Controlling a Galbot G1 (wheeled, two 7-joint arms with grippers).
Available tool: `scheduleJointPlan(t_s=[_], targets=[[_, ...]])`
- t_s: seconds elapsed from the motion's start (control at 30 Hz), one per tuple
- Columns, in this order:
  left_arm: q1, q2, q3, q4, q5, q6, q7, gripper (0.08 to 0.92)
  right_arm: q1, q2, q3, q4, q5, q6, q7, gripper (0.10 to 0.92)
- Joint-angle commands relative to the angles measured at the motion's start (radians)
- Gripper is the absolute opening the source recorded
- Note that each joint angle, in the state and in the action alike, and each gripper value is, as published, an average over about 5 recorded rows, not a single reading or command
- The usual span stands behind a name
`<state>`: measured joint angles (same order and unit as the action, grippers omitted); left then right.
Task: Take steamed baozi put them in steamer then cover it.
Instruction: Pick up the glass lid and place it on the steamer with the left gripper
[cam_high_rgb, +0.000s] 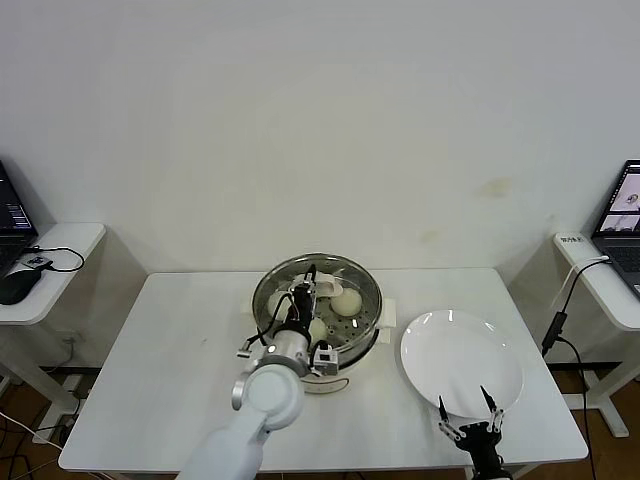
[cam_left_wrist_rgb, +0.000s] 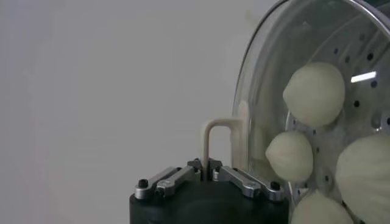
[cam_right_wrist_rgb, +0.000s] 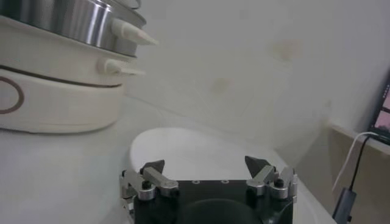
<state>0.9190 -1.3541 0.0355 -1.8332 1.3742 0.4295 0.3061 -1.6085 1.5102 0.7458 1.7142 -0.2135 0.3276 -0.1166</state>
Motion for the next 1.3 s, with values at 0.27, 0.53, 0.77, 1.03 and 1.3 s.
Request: scheduleJointPlan(t_s=[0.27, 0.53, 0.77, 1.03, 1.3], targets=[[0.001, -0.041, 0.000, 0.037, 0.036, -0.013, -0.004, 0.136, -0.003, 0.001, -0.006, -0.003, -0.005, 0.004, 0.000, 0.823], [-0.003, -0.042, -0.008, 0.058, 0.037, -0.019, -0.010, 0.136, -0.007, 0.001, -0.006, -0.003, -0.006, 0.007, 0.000, 0.823], [0.003, -0.047, -0.011, 0.063, 0.035, -0.024, -0.014, 0.136, -0.009, 0.002, -0.007, -0.004, -0.009, 0.008, -0.001, 0.823], [0.014, -0.055, -0.022, 0.046, 0.035, -0.031, -0.028, 0.144, -0.011, 0.005, -0.011, -0.003, -0.015, 0.009, -0.001, 0.823], [0.102, -0.007, -0.036, -0.073, 0.007, -0.032, -0.033, 0.331, -0.016, 0.006, -0.012, 0.001, -0.020, 0.006, -0.002, 0.823]])
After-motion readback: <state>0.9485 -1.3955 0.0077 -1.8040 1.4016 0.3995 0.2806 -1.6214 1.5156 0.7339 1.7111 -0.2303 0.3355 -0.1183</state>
